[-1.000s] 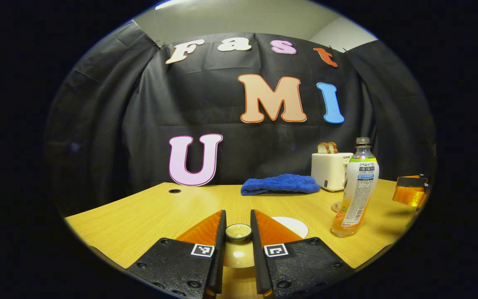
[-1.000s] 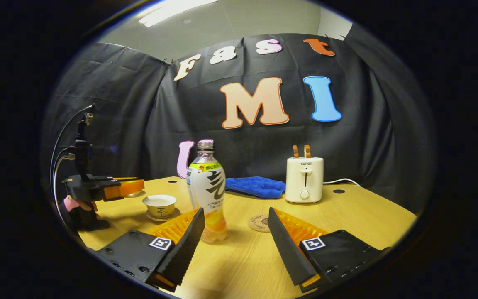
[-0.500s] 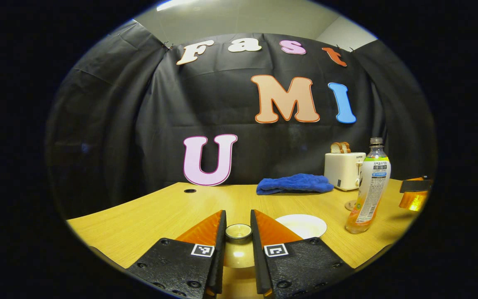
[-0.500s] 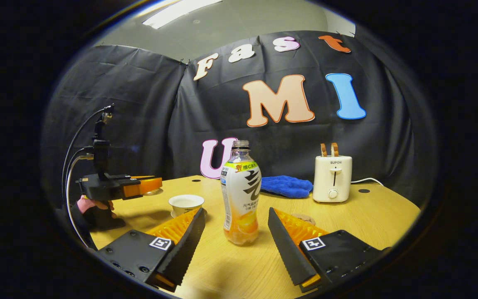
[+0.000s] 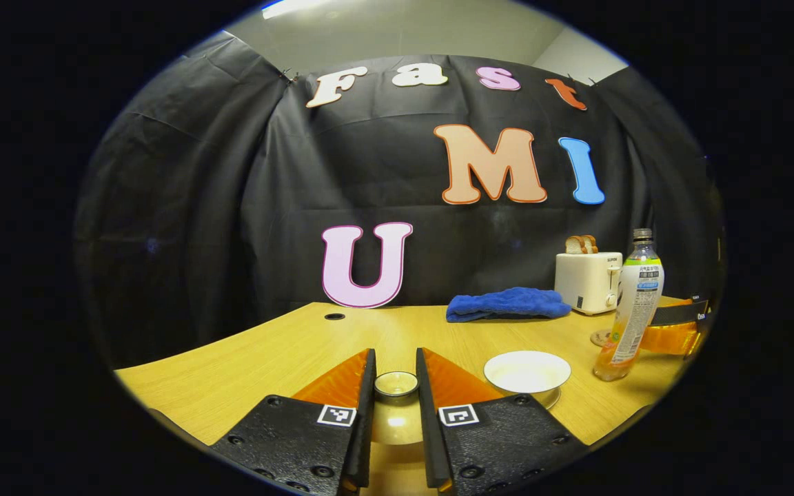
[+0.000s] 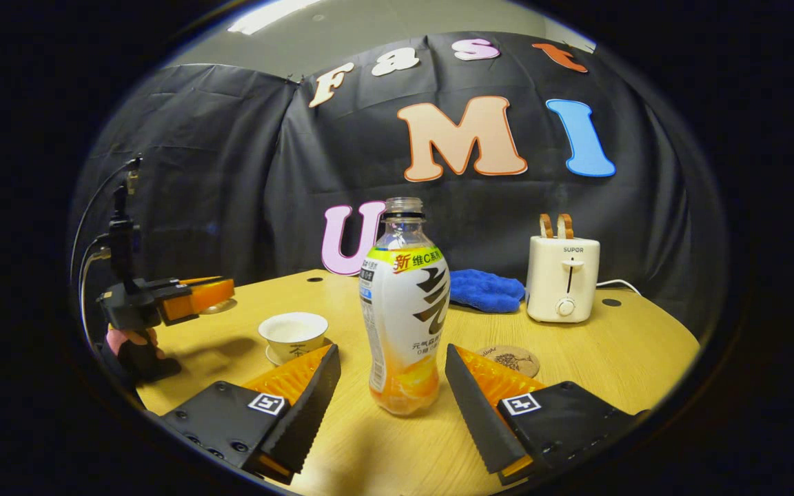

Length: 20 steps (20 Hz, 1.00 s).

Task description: Open the teacup lid with one hand, grasp the water bottle and pour water into the teacup with the other hand; after pouring, place the water bottle on the coaster and then close the teacup lid.

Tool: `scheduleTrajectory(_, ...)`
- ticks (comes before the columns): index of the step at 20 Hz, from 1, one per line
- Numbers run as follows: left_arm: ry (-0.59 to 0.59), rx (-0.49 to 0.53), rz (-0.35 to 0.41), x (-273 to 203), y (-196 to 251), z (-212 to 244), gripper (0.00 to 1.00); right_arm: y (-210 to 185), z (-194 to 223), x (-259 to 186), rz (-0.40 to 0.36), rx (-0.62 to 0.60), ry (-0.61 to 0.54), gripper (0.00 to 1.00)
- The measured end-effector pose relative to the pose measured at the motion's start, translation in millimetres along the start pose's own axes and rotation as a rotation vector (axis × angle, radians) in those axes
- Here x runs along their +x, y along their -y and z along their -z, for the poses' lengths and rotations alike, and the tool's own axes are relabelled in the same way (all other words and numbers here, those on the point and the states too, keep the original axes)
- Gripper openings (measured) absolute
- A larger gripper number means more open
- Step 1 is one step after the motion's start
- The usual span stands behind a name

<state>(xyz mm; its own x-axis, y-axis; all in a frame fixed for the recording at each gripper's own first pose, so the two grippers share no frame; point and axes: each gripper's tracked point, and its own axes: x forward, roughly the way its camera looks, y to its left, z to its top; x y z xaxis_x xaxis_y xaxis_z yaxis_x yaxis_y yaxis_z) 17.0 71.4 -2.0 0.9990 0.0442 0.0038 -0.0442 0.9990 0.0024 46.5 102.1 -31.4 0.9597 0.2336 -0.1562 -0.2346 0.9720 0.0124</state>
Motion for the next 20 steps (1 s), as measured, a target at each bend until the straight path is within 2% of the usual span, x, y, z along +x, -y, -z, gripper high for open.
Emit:
scheduleTrajectory(3, 0.000, -0.001, -0.007, -1, -5, 0, 0.29, 0, 1, 15, 0.021, 0.017, -0.017, 0.94)
scheduleTrajectory(5, 0.001, -0.001, -0.003, -1, -5, 1, 0.29, 1, 2, 25, 0.029, 0.031, -0.026, 0.97)
scheduleTrajectory(7, 0.000, -0.001, -0.003, -1, -4, 1, 0.29, 3, 1, 33, 0.045, 0.037, -0.027, 0.94)
scheduleTrajectory(8, 0.000, -0.001, -0.003, -1, -4, 0, 0.29, 3, 1, 36, 0.053, 0.040, -0.029, 0.97)
scheduleTrajectory(10, 0.000, -0.002, -0.005, 0, -5, 1, 0.29, 4, 1, 43, 0.063, 0.038, -0.029, 0.94)
scheduleTrajectory(12, 0.000, -0.002, -0.005, -1, -4, 1, 0.29, 2, 2, 50, 0.061, 0.022, -0.035, 0.96)
scheduleTrajectory(15, 0.000, -0.002, -0.005, -1, -4, 1, 0.29, 3, 9, 50, 0.086, -0.006, -0.079, 0.77)
scheduleTrajectory(17, 0.000, -0.002, -0.005, 0, -4, 2, 0.29, 4, 8, 49, 0.086, -0.007, -0.083, 0.68)
scheduleTrajectory(20, 0.000, -0.003, -0.005, 1, -4, 0, 0.29, 4, 8, 49, 0.087, -0.021, -0.086, 0.69)
